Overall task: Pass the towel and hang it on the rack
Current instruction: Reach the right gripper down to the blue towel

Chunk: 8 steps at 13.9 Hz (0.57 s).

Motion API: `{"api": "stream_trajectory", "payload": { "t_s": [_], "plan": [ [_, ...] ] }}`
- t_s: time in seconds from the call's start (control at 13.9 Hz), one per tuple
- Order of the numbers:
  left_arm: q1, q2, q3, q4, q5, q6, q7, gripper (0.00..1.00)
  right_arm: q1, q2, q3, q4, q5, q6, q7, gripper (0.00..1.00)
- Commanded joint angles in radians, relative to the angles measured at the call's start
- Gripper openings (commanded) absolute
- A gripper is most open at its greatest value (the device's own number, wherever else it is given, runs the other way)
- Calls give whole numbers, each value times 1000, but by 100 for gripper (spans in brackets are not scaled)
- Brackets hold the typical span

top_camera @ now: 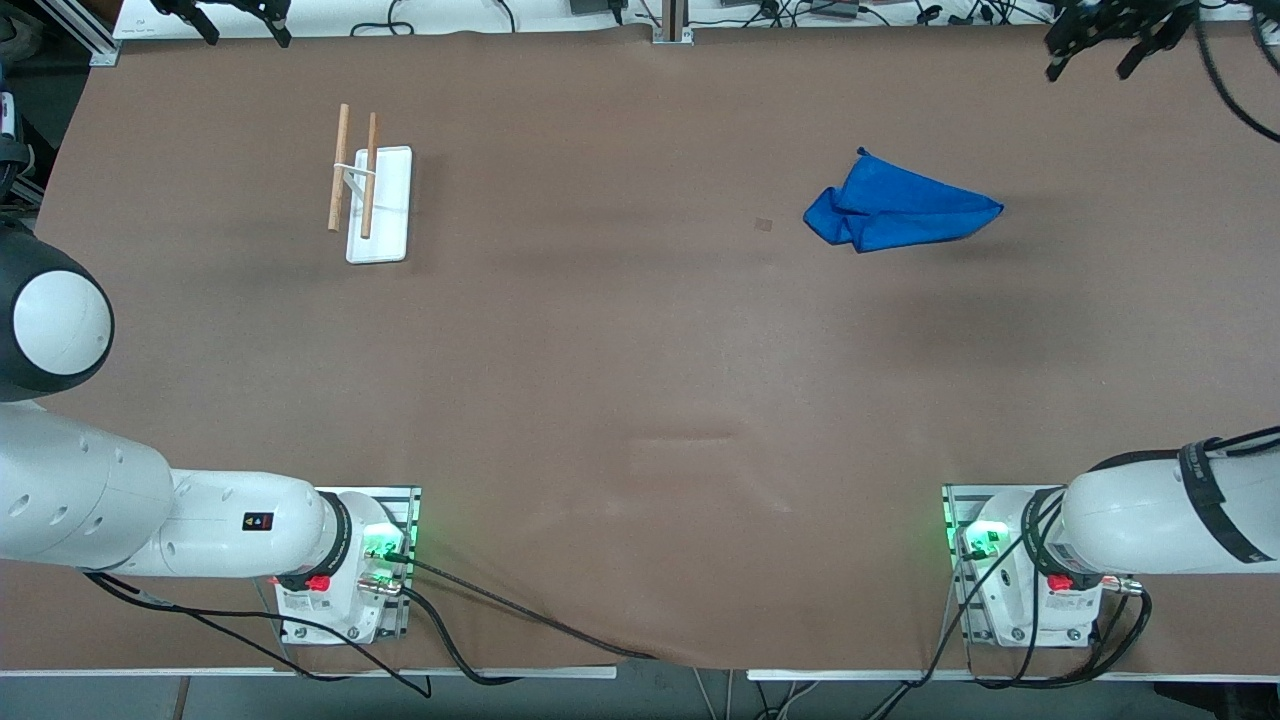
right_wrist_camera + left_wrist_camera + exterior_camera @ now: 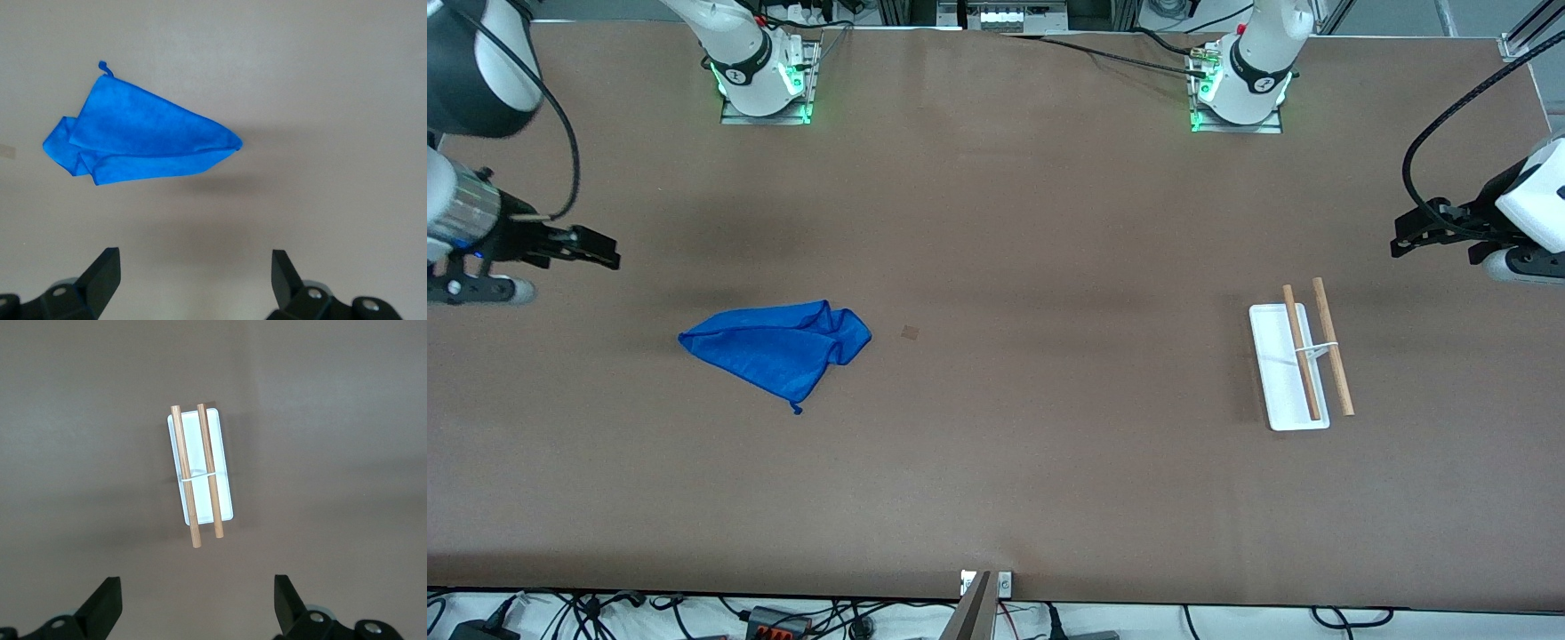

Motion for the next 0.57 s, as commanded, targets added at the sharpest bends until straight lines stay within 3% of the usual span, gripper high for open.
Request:
{"api": "stream_trajectory", "payload": {
  "t_s": [0.0,0.22,0.5],
  "plan": [
    [6,14,-2,35,-13,-23,0,100,10,105,-5,61,5,1,-21,100],
    [0,14,-2,36,-12,-23,-2,100,19,171,-4,84,4,19,-22,100],
    [-2,13,-2,38,-13,-39,-5,100,121,228,-2,110,4,19,-22,100]
  ]
}}
